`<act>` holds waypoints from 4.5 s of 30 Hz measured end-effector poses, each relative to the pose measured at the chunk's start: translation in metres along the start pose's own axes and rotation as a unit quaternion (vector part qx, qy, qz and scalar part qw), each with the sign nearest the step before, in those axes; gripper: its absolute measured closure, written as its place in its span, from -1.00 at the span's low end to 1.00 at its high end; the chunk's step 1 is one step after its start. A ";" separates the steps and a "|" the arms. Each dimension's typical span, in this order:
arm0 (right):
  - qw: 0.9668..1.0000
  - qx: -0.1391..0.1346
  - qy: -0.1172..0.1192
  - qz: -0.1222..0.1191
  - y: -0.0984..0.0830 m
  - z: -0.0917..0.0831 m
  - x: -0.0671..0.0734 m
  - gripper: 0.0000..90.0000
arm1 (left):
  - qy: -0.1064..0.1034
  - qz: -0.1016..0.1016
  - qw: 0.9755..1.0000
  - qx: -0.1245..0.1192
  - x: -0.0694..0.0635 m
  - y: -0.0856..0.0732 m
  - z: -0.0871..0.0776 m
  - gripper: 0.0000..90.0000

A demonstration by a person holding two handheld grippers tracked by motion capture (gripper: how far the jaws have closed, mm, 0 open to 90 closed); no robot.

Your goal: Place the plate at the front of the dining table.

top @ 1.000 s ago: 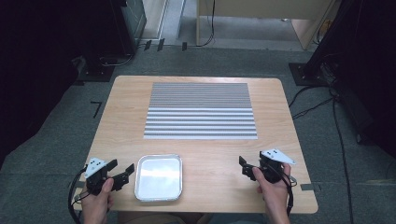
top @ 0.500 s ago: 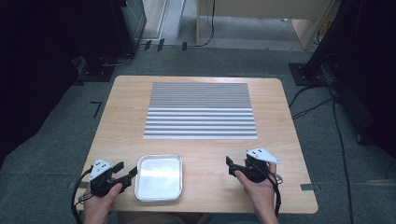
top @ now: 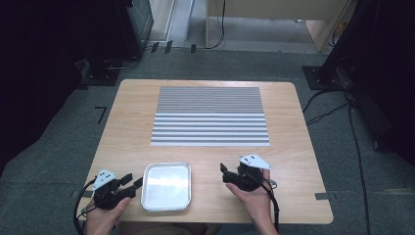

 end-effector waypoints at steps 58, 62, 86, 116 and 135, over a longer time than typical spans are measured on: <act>0.981 0.078 0.145 0.104 -0.002 0.061 0.089 0.94 | -0.094 -0.093 0.986 0.104 -0.007 -0.028 -0.008 0.87; 0.982 0.076 0.137 0.106 -0.003 0.061 0.091 0.94 | -0.084 -0.089 0.986 0.111 -0.011 -0.028 -0.006 0.90; 0.979 0.067 0.139 0.135 -0.008 0.059 0.093 0.98 | -0.110 -0.113 0.980 0.121 -0.020 -0.027 -0.002 0.89; 0.981 0.041 0.104 0.157 -0.022 0.038 0.090 0.93 | -0.019 -0.044 0.995 0.092 -0.033 -0.013 0.007 1.00; 0.989 0.045 0.040 0.134 -0.014 0.053 0.095 0.94 | -0.060 -0.070 0.991 0.093 -0.028 -0.011 0.010 0.82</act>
Point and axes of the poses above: each handheld gripper's, and its own axes: z roughly forward along the jaws, y roughly out of its top, x roughly to its left, the point moved 5 cm from there along z, roughly forward along the jaws, and after that the axes turned 7 degrees about x, right-handed, at the moved point
